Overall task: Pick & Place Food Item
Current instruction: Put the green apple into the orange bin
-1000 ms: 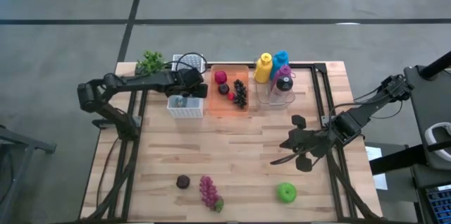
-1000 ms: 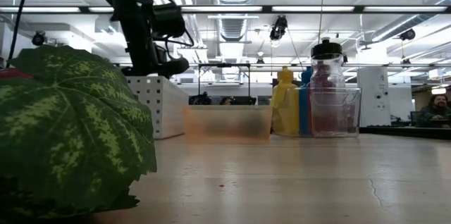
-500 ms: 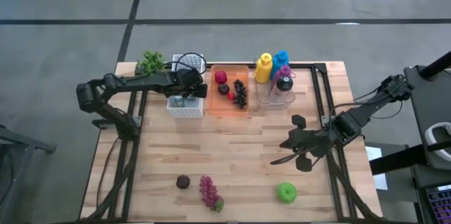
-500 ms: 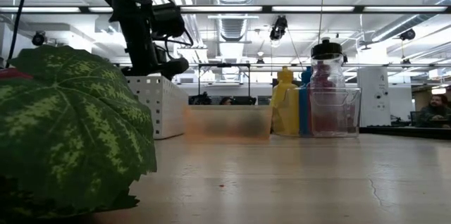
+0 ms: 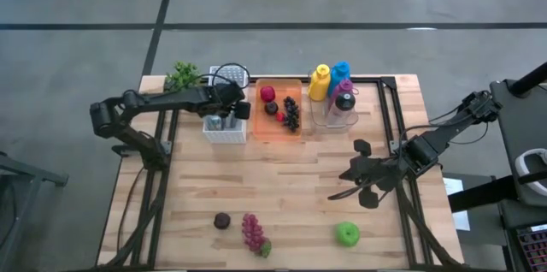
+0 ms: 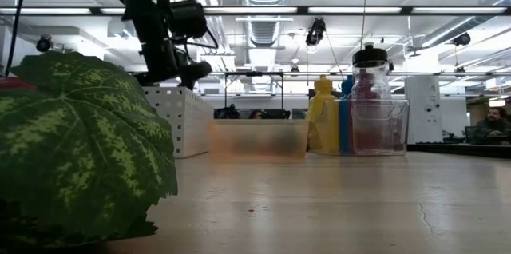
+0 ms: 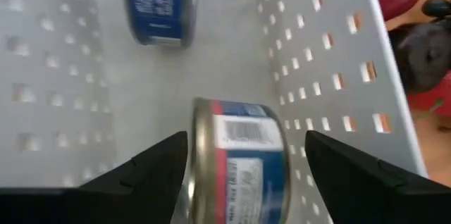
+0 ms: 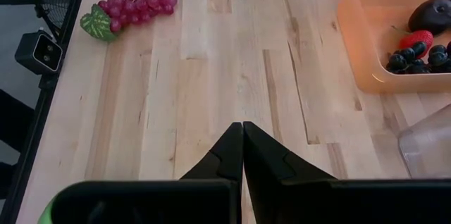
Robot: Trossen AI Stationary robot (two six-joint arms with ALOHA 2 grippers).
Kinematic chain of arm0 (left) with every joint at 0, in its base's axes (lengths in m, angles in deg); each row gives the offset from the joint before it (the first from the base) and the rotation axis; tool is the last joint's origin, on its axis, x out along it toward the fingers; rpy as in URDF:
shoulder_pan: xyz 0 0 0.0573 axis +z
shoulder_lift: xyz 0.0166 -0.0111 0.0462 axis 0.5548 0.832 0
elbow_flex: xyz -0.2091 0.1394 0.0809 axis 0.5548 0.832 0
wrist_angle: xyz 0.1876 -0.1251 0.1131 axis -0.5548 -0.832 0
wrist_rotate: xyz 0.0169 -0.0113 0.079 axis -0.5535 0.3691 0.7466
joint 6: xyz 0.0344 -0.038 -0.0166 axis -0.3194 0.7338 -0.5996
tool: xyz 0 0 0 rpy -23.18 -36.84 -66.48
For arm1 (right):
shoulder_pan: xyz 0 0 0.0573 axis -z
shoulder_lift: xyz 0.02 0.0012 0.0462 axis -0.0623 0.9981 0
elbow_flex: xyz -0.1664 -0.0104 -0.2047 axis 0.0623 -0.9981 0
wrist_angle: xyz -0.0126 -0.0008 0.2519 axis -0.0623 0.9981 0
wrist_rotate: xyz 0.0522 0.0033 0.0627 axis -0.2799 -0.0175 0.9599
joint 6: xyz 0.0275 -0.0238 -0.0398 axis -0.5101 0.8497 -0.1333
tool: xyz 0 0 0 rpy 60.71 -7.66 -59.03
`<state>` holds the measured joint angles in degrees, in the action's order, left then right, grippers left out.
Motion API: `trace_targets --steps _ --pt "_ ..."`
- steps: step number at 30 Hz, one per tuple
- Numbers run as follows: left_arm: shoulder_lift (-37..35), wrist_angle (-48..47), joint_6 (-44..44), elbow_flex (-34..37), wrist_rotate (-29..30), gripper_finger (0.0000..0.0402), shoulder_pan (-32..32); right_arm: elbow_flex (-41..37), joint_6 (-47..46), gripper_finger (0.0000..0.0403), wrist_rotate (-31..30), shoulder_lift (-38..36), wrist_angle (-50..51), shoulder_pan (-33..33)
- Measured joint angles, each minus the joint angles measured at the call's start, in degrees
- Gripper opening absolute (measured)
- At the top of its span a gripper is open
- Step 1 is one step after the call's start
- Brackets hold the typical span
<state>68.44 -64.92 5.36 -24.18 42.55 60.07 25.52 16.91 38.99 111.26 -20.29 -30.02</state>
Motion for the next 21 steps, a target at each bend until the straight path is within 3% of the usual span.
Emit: trace_targets --steps 12,21 --pt "-9.56 -7.88 -4.17 -4.64 0.89 0.0266 0.06 0.0 -0.02 0.0008 0.07 0.0 0.0 -0.01" --pt "-18.28 -9.63 -6.3 -5.16 -2.44 0.0228 -2.09 0.0 -0.15 0.0008 0.09 0.0 -0.07 -0.01"
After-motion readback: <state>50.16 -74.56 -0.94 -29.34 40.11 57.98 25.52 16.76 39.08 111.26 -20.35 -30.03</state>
